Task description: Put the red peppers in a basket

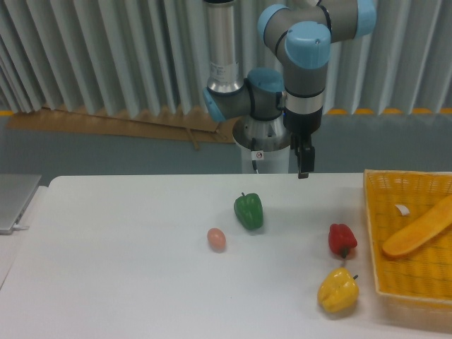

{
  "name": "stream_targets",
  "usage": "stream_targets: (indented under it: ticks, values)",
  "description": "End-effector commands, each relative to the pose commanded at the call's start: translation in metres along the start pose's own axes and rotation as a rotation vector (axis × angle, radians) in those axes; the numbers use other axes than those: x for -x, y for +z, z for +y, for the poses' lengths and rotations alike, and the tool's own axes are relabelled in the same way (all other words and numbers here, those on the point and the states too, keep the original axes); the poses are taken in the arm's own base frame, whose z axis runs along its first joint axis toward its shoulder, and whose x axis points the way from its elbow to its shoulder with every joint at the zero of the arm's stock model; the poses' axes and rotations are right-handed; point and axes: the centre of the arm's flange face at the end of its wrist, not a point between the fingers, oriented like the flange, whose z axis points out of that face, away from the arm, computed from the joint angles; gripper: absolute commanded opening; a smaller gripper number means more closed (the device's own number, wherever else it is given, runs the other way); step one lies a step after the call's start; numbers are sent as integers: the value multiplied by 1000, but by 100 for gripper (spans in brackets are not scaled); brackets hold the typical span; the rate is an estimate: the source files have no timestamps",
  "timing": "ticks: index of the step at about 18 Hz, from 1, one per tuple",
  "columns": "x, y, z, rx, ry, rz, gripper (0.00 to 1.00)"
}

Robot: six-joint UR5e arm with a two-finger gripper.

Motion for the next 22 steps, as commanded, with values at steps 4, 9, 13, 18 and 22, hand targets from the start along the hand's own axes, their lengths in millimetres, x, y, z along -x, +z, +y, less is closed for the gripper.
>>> stream_targets:
  ticks: [4, 9, 13, 18, 22]
  values:
    - [1, 2, 0, -1, 2, 4, 100]
    - [1, 3, -1, -6, 3, 5, 100]
    - [3, 7, 0, -1, -9, 3, 100]
    - [3, 7, 1, 1, -9, 3, 100]
    - [3, 5, 0, 0, -6, -2, 100]
